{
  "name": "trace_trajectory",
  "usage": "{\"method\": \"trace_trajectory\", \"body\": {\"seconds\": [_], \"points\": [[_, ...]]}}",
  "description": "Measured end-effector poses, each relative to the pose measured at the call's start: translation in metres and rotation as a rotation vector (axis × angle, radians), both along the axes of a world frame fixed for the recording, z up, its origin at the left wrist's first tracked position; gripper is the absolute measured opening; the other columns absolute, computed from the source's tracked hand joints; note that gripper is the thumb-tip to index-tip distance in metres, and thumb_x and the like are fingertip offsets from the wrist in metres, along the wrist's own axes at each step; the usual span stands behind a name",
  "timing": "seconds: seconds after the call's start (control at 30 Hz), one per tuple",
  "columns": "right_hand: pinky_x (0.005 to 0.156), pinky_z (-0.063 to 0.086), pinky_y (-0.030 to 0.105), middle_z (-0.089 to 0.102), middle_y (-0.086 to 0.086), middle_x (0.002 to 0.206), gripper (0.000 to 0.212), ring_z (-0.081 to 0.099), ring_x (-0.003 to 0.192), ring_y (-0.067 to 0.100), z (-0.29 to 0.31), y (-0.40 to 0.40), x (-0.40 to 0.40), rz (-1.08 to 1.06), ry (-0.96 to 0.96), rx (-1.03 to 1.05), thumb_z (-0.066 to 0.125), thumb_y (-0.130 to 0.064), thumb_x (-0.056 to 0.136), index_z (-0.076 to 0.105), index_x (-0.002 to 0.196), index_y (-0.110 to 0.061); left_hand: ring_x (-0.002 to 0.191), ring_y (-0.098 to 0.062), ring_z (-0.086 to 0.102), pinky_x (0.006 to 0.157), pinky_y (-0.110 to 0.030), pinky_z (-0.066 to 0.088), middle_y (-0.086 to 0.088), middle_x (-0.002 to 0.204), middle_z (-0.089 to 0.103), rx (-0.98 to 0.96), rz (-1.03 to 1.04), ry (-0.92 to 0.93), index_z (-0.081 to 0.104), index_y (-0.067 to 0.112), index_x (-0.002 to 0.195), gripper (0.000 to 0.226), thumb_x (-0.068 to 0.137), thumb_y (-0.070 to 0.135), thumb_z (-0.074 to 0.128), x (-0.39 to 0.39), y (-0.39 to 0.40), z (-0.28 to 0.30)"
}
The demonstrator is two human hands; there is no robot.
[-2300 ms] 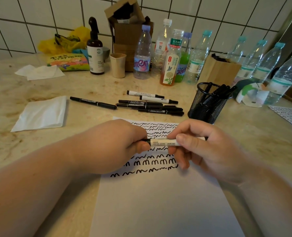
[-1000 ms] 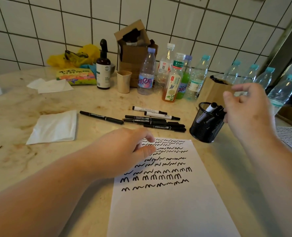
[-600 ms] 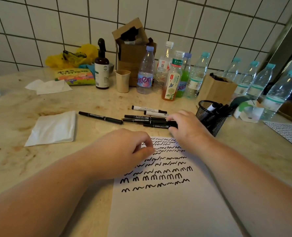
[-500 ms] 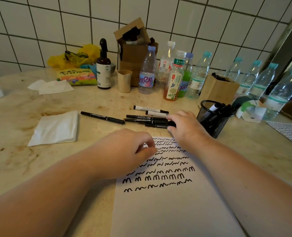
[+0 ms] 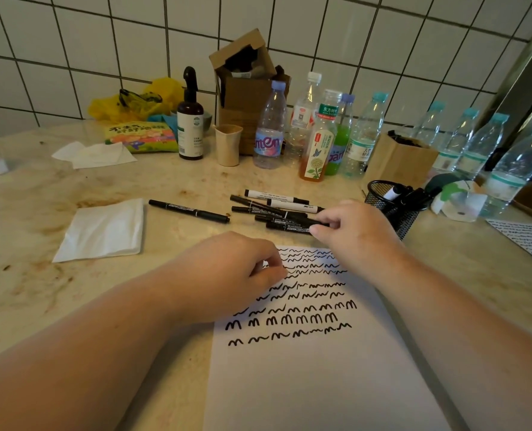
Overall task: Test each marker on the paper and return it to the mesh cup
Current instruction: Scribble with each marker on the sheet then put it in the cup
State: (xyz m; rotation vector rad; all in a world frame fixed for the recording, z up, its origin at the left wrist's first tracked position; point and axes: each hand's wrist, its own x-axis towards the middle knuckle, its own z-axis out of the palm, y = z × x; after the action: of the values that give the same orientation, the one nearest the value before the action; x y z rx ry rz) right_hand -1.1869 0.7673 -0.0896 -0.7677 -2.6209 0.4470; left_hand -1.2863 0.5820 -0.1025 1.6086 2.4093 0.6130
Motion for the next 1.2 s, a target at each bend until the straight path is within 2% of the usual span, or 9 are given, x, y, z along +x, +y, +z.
{"method": "trace_trajectory", "body": {"seconds": [0.17,0.43,0.53,0.6,0.77,0.83,0.97,1.1,1.2], "points": [[0.067,0.04,0.022,0.072,-0.015,0.081,0.009,0.063,0.081,0.0,0.0,-0.021,0.032,0.132,0.065,-0.358,0.07,-0.037,0.09,0.078,0.092,-0.04,0.067,0.007,0.059,0.058,-0.012,0.041,0.018,0.075,0.063,0.112,0.057,-0.183,0.058,0.048,0.12,0.029,0.095,0.056,0.045,0.005,0.004,0.0],[0.069,0.048,0.024,0.072,-0.011,0.08,0.006,0.065,0.074,0.003,-0.02,-0.031,0.042,0.309,-0.031,-0.374,0.073,-0.037,0.086,0.077,0.084,-0.033,0.059,0.002,0.058,0.05,-0.012,0.047,0.013,0.078,0.067,0.283,0.089,-0.318,0.068,0.038,0.092,0.017,0.089,0.052,0.059,0.011,0.006,-0.001],[0.073,0.057,0.037,0.075,-0.008,0.079,0.032,0.069,0.074,0.007,-0.019,-0.024,0.048,0.346,0.049,-0.44,0.071,-0.062,0.073,0.076,0.089,-0.034,0.063,-0.003,0.057,0.055,-0.015,0.046,0.009,0.075,0.065,0.218,0.034,-0.295,0.065,0.031,0.08,0.019,0.09,0.047,0.06,0.011,0.004,-0.001],[0.064,0.052,0.034,0.066,-0.004,0.069,0.044,0.062,0.066,0.012,-0.019,-0.019,0.051,0.417,0.172,-0.635,0.069,-0.07,0.07,0.073,0.095,-0.034,0.067,-0.008,0.056,0.061,-0.022,0.047,0.006,0.075,0.059,0.086,-0.048,-0.197,0.061,0.026,0.078,0.026,0.092,0.048,0.056,0.013,0.003,-0.001],[0.048,0.038,0.028,0.056,0.003,0.055,0.037,0.048,0.047,0.015,-0.018,-0.023,0.047,0.501,0.318,-1.024,0.059,-0.05,0.086,0.073,0.088,-0.015,0.061,-0.006,0.054,0.057,-0.022,0.045,0.007,0.071,0.062,-0.001,-0.125,-0.126,0.055,0.028,0.08,0.029,0.093,0.053,0.049,0.018,0.004,-0.002],[0.045,0.039,0.026,0.058,0.006,0.053,0.031,0.049,0.043,0.016,-0.017,-0.022,0.045,0.437,0.376,-1.047,0.06,-0.041,0.087,0.074,0.083,-0.013,0.063,-0.007,0.059,0.059,-0.025,0.049,0.006,0.075,0.068,-0.009,-0.111,-0.118,0.056,0.033,0.084,0.024,0.092,0.054,0.048,0.017,0.005,-0.002],[0.047,0.033,0.028,0.056,0.009,0.05,0.026,0.045,0.04,0.018,-0.016,-0.015,0.047,0.404,0.546,-1.104,0.06,-0.03,0.086,0.073,0.078,-0.009,0.059,0.003,0.053,0.051,-0.013,0.042,0.011,0.071,0.062,0.055,-0.041,-0.147,0.064,0.037,0.093,0.017,0.093,0.049,0.053,0.013,0.005,0.0],[0.048,0.031,0.029,0.055,0.008,0.048,0.026,0.044,0.039,0.018,-0.015,-0.014,0.05,0.483,0.461,-1.079,0.068,-0.031,0.088,0.068,0.071,-0.012,0.062,0.0,0.052,0.057,-0.012,0.042,0.012,0.072,0.059,0.043,-0.099,-0.094,0.061,0.033,0.083,0.025,0.093,0.051,0.046,0.011,0.002,-0.001],[0.044,0.032,0.025,0.054,0.01,0.045,0.018,0.044,0.037,0.019,-0.013,-0.013,0.052,0.539,0.46,-1.047,0.062,-0.015,0.084,0.067,0.067,-0.01,0.055,-0.003,0.047,0.053,-0.017,0.038,0.009,0.064,0.055,0.003,-0.177,-0.179,0.061,0.04,0.076,0.029,0.088,0.059,0.043,0.007,-0.001,0.005]]}}
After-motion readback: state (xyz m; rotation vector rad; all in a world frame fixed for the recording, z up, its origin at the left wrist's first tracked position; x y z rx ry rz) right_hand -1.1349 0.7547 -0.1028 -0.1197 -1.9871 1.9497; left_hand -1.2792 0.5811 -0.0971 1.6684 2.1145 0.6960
